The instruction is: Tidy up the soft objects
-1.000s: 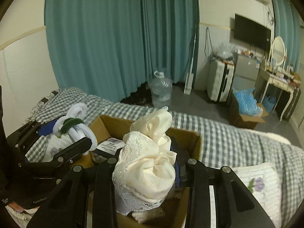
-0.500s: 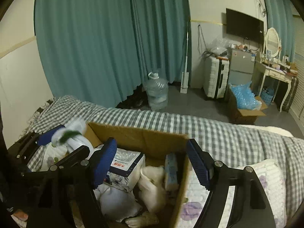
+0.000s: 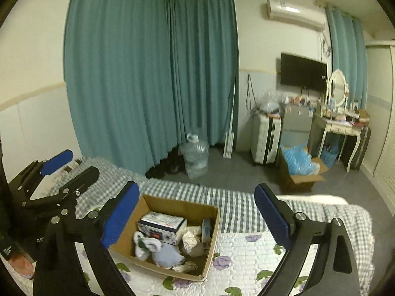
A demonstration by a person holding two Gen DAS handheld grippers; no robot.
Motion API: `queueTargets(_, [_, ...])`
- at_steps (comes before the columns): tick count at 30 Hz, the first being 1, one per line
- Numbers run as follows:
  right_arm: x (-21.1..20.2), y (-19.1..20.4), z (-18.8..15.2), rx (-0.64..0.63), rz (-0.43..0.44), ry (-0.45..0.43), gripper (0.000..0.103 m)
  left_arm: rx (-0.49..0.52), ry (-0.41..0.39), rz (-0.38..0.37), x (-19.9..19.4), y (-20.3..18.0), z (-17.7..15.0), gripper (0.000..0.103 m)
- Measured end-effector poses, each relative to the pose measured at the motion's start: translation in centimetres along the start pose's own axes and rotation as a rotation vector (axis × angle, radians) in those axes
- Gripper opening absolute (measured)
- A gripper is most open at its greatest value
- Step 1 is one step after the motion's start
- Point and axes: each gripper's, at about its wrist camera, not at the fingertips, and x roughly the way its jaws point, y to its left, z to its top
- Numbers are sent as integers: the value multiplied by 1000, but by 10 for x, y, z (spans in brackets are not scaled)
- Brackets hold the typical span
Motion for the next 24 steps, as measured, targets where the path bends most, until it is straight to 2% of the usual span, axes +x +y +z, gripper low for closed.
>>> queueTargets(4, [-62, 16, 16, -24, -5, -97, 102, 42, -149, 23, -67, -5, 20, 85])
queueTargets(7, [-102, 29, 16, -49, -14, -156, 102, 37, -233, 37, -105, -4, 24, 85])
queueTargets(11, [-143, 44, 6, -76, -30, -237, 103, 14, -299, 57, -145, 2, 19, 85])
queueTargets(15, [-160, 55, -18, -77, -21, -268, 103, 11, -329, 81, -167, 3, 5, 85])
queueTargets(17, [-158, 59, -33, -65, -16, -263, 103, -7, -331, 63, -175, 5, -6, 86])
queueTargets(20, [-144, 63, -64, -52, -33, -242, 103, -32, -301, 44, -177, 9, -26, 86])
queueTargets(24, [-113, 61, -108, -21, -42, -198, 103, -4, -241, 81, -162, 4, -61, 85])
